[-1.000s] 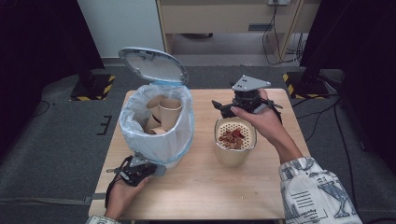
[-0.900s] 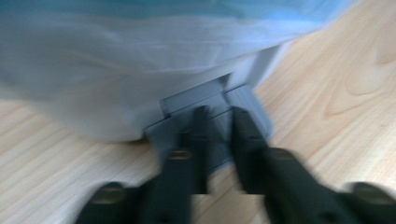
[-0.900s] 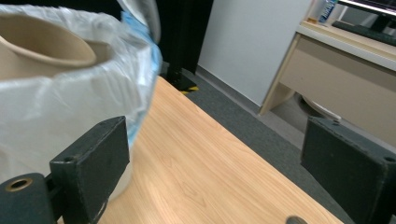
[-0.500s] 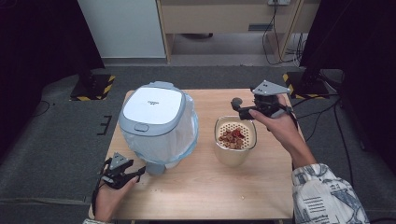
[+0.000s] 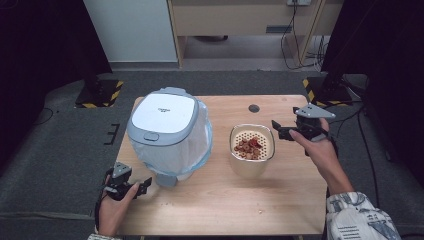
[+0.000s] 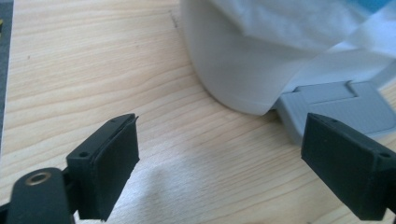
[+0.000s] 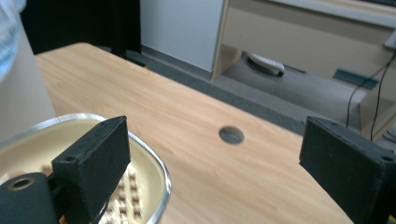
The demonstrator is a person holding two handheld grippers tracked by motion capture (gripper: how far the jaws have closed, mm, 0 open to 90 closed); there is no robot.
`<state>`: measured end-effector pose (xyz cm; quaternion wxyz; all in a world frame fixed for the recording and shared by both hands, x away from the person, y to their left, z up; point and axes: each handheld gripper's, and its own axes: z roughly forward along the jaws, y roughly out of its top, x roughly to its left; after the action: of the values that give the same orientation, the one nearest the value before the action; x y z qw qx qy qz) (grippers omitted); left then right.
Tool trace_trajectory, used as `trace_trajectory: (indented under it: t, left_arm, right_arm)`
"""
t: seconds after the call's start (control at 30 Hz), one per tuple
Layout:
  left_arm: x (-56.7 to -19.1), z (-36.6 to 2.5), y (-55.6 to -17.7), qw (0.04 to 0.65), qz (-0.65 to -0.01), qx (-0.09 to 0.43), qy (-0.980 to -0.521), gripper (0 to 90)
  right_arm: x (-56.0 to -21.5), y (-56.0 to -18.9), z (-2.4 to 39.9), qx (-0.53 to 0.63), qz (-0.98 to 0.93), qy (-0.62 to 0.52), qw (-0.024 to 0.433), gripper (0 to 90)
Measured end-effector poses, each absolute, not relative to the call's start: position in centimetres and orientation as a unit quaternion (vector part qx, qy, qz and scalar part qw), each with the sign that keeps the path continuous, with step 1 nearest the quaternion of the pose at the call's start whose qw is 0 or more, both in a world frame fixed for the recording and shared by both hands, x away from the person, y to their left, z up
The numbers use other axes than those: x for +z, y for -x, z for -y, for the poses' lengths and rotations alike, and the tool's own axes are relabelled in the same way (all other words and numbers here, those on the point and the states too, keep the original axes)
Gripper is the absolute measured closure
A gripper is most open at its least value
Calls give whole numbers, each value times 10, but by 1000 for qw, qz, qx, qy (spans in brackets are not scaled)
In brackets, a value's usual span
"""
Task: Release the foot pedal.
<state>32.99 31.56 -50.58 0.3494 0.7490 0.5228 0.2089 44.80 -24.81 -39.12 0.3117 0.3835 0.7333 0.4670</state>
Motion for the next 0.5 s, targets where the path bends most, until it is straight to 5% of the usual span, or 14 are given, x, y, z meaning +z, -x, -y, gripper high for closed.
trace_trajectory:
  t: [0.5]
  left_arm:
    - [-513,-320,-334,333,-529,209,-752,88]
  right_arm:
    - [-451,-426,288,439,-722,-441,303,87]
